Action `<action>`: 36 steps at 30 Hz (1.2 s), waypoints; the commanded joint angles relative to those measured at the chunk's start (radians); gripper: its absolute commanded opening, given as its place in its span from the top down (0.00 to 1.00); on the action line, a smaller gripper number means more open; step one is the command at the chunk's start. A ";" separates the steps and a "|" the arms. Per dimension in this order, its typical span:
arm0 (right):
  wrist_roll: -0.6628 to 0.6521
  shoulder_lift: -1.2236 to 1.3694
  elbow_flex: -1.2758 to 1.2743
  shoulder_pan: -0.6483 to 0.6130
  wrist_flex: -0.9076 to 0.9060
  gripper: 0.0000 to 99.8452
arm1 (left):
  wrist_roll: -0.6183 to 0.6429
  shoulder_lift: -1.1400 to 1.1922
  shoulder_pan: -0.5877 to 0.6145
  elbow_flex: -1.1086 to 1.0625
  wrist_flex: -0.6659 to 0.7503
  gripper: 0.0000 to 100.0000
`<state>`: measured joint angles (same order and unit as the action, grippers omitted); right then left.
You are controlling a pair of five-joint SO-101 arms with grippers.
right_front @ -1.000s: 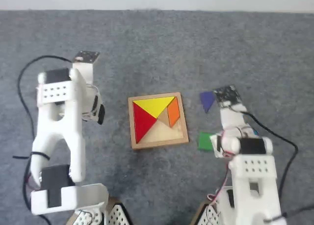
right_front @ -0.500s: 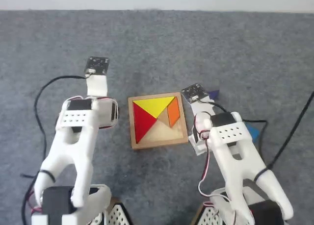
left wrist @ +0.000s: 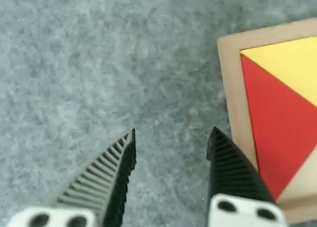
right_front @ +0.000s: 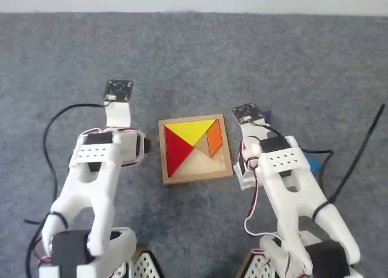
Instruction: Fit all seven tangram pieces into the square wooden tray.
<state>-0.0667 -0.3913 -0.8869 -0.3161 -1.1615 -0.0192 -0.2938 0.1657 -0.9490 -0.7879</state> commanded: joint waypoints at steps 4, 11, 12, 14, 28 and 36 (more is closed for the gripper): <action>0.230 -0.001 0.051 -0.064 0.015 0.72 | -0.012 -0.035 -0.008 0.007 0.051 0.77; 0.255 0.001 0.051 -0.068 0.064 0.73 | -0.012 -0.035 -0.011 -0.019 0.049 0.77; 0.255 0.001 0.051 -0.056 0.068 0.73 | -0.012 -0.035 -0.011 -0.019 0.049 0.77; 0.255 0.001 0.051 -0.013 0.070 0.73 | -0.012 -0.035 -0.008 -0.019 0.049 0.77; 0.255 0.311 0.199 0.039 0.094 0.73 | -0.011 -0.035 -0.014 -0.038 0.081 0.77; 0.296 0.268 0.282 0.025 -0.005 0.73 | -0.011 -0.035 -0.015 -0.038 0.083 0.77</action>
<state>0.2125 -0.0798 -0.6859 -0.2808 -1.1093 -0.0192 -0.2938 0.1565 -0.9935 -0.7296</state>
